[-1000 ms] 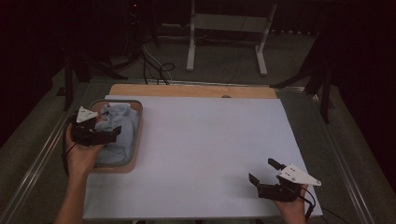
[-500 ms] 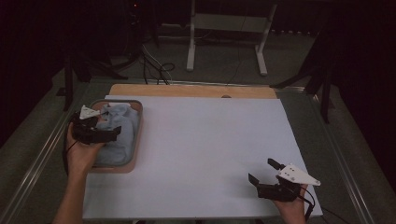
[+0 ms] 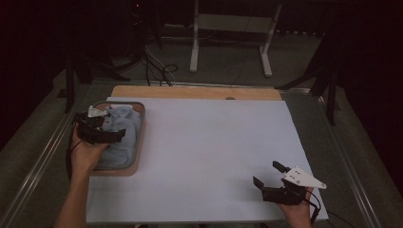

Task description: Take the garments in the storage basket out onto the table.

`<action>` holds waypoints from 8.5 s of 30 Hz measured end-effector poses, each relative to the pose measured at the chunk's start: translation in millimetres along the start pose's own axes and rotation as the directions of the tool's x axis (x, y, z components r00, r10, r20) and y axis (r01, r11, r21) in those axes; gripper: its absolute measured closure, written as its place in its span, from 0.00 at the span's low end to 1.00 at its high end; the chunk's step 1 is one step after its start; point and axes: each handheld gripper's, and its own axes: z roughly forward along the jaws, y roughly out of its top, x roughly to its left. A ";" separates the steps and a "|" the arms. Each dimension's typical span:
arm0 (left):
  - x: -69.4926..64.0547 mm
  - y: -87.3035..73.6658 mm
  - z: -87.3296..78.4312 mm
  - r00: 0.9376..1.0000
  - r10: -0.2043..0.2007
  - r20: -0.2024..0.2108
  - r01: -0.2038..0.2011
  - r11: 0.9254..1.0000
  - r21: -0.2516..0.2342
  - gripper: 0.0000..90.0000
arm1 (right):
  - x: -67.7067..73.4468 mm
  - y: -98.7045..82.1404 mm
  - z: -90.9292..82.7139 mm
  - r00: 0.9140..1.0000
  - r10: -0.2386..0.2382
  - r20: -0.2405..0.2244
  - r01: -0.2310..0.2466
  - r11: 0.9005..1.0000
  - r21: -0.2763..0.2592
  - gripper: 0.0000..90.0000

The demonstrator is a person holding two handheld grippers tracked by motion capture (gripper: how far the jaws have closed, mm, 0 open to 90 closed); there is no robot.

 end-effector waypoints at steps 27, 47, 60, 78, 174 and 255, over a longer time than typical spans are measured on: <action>4.5 3.8 37.7 1.000 -0.015 -0.024 0.020 0.982 0.189 0.00 | -0.3 0.0 -0.2 1.000 -0.001 -0.003 0.001 1.000 0.000 0.08; 1.7 1.6 49.0 0.999 -0.035 0.029 0.024 0.949 0.314 0.49 | -0.7 0.0 -0.3 1.000 -0.003 -0.002 0.003 1.000 0.004 0.08; 4.1 4.9 38.3 0.995 -0.071 0.073 0.050 0.965 0.258 0.89 | -1.5 -0.3 -0.7 1.000 -0.004 0.000 0.004 1.000 0.005 0.08; 7.9 7.0 17.3 0.993 -0.087 0.076 0.072 0.980 0.184 0.89 | -1.3 -0.6 0.0 1.000 -0.005 0.002 0.005 1.000 0.008 0.08; 2.1 26.2 -54.1 0.978 -0.003 0.210 0.029 0.992 -0.120 0.89 | -1.4 -1.3 0.8 1.000 -0.004 0.003 0.004 1.000 0.015 0.08; -54.3 70.7 -58.0 0.928 0.138 0.347 -0.059 0.972 -0.228 0.89 | -1.9 -1.2 1.1 1.000 -0.005 0.005 0.005 1.000 0.016 0.08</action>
